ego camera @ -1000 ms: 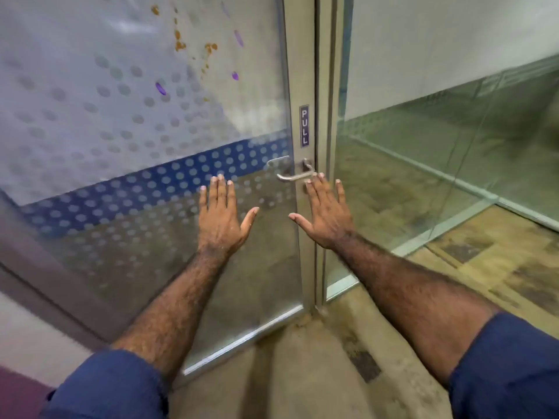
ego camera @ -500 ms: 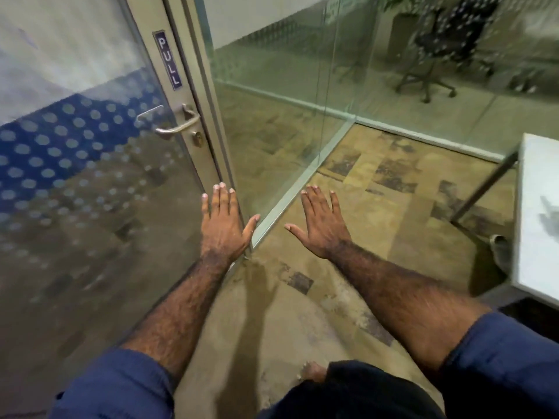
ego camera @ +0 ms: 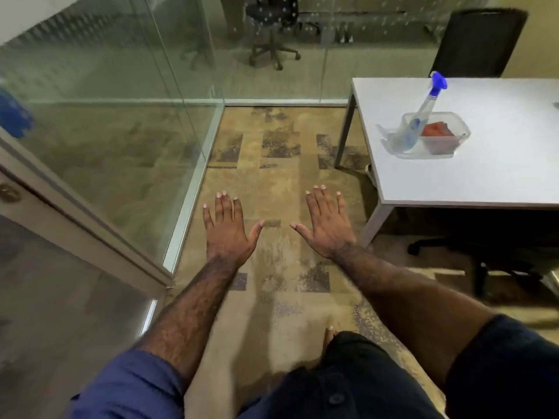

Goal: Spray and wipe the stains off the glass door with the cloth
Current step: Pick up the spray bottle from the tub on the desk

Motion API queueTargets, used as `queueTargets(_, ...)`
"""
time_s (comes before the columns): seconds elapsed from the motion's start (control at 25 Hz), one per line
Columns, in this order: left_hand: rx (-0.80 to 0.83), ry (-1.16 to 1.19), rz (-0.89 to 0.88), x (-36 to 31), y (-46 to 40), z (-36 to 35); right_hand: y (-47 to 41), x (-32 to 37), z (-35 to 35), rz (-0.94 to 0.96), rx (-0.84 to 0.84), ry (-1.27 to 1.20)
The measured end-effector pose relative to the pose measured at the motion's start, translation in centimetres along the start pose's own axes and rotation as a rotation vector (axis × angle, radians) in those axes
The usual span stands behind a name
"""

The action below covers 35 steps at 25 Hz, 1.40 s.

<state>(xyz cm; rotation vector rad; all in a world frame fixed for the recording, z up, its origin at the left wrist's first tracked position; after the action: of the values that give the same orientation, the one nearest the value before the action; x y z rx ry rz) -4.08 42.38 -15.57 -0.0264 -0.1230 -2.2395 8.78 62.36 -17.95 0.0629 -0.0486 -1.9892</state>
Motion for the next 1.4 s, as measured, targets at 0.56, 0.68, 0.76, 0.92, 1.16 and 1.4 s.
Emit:
queueTargets(0.56, 0.087, -0.070, -0.399, -28.8, -12.3, -1.0, 4.3, -28.5, -7.1, -0.412, 0.117, -0.162)
queueTargets(0.68, 0.045, -0.051, -0.464, -34.8, -14.9, -1.0, 4.9, -33.0, -7.5, -0.472, 0.105, -0.209)
queueTargets(0.76, 0.012, -0.036, -0.501, -38.1, -16.3, -1.2, 5.3, -35.5, -7.6, -0.505, 0.090, -0.223)
queueTargets(0.92, -0.020, 0.032, -0.572, -44.3, -18.5, -0.7, 5.8, -40.2, -7.8, -0.554, 0.066, -0.254)
queueTargets(1.16, 0.060, 0.014, -0.630, -50.8, -22.2, -0.7, 3.7, -45.7, -7.2, -0.600, 0.097, -0.293)
queueTargets(1.4, 0.146, 0.028, -0.662, -57.2, -28.7, -1.1, -0.1, -52.0, -7.1, -0.674, 0.117, -0.320)
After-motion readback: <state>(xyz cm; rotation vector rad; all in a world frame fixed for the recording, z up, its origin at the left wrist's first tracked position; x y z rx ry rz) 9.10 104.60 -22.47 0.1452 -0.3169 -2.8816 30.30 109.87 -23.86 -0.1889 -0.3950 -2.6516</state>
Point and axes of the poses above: each hand's wrist, its own y-axis away from the middle knuckle, its own z-axis out of the back of the hand, x = y × z, the point moved 9 cm from there along -y, towards the middle knuckle, and after that the axes turned 10 degrees about x, right-handed, at the moved point
